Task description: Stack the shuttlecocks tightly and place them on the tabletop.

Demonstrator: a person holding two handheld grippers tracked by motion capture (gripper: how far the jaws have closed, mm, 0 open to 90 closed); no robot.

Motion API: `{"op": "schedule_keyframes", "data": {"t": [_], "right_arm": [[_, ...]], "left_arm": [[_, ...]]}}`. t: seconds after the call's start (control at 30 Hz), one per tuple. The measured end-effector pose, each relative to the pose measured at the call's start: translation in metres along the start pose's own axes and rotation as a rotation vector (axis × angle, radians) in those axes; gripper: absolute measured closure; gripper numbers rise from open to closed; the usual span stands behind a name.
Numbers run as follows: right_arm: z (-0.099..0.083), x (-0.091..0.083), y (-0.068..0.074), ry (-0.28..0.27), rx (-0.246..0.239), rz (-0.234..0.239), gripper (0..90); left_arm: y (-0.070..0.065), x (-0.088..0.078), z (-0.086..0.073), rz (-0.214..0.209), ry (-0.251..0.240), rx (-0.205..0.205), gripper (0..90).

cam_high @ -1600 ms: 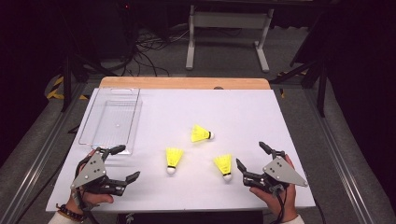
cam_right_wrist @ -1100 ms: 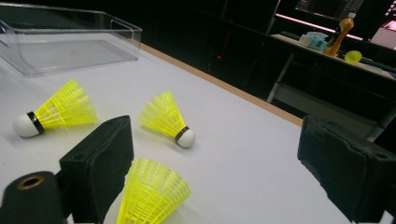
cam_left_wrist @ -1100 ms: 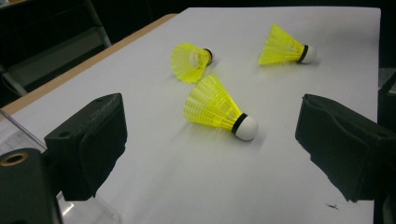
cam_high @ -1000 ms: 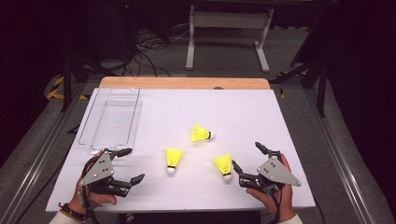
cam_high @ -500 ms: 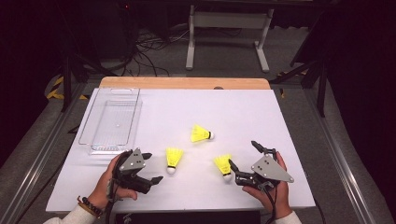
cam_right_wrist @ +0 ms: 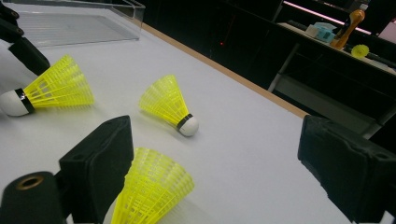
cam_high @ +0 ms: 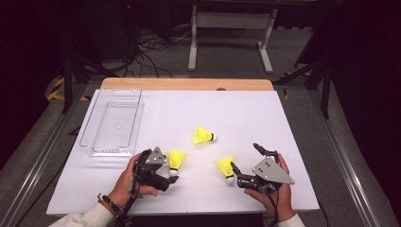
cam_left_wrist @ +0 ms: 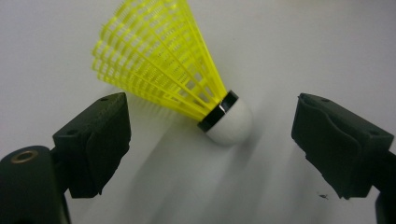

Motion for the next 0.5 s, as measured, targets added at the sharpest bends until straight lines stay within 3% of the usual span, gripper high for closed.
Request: {"op": "schedule_keyframes", "data": {"t": [0.13, 0.27, 0.47, 0.5], "right_arm": [[-0.001, 0.000, 0.001, 0.004, -0.003, 0.004, 11.7], [-0.002, 0.000, 0.000, 0.010, -0.006, 0.007, 11.9], [-0.003, 0.000, -0.001, 0.019, -0.006, 0.010, 12.4], [-0.003, 0.000, -0.001, 0.020, -0.007, 0.013, 12.6]], "left_arm": [[0.004, 0.011, 0.003, 0.041, 0.026, -0.014, 14.2], [0.006, 0.019, 0.005, 0.041, 0.059, -0.008, 16.2], [0.009, 0.021, 0.007, -0.003, 0.076, 0.014, 25.2], [0.010, 0.020, 0.007, -0.030, 0.076, 0.027, 31.4]]}}
Point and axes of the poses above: each handheld gripper's, and its own axes: x roughly forward along the jaws, z roughly out of its top, y roughly to its left, the point moved 2 cm from there along x, roughly forward along the jaws, and after that the axes turned 12 degrees about -y, right-handed, at the moved point
